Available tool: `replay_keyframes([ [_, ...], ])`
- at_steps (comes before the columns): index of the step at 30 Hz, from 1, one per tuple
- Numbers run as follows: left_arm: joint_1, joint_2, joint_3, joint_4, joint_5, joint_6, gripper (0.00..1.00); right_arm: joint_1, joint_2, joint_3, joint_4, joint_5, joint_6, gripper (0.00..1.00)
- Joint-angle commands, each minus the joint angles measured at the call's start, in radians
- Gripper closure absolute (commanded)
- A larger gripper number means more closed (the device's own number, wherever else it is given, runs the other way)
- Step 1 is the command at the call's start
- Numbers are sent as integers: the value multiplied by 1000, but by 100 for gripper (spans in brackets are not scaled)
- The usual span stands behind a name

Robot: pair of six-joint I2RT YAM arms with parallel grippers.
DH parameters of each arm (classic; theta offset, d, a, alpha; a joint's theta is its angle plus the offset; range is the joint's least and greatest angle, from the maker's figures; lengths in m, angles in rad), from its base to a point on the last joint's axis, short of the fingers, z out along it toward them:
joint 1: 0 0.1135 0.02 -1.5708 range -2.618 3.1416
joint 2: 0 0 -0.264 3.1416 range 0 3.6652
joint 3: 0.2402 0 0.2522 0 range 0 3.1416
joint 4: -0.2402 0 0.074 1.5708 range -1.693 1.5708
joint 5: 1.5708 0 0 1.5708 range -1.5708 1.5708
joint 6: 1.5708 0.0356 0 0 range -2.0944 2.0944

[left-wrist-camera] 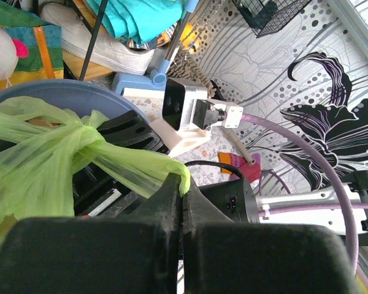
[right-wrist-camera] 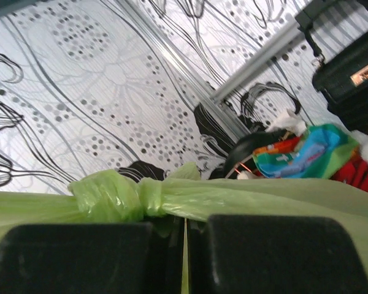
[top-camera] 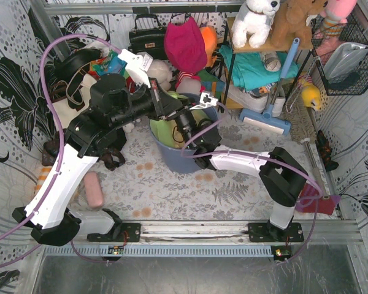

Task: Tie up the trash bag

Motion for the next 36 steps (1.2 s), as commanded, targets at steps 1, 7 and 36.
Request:
replay_keyframes([
  [1,-5,-13,-6,66,37,-3,98,0,37,32,250,-55,-58,100],
  [7,-4,-22,-21,72,39,-2,98,-2,61,41,356,-168,-68,100],
  [36,462,-254,-407,518,167,-240,42,-6,18,-32,401,-269,-41,100],
])
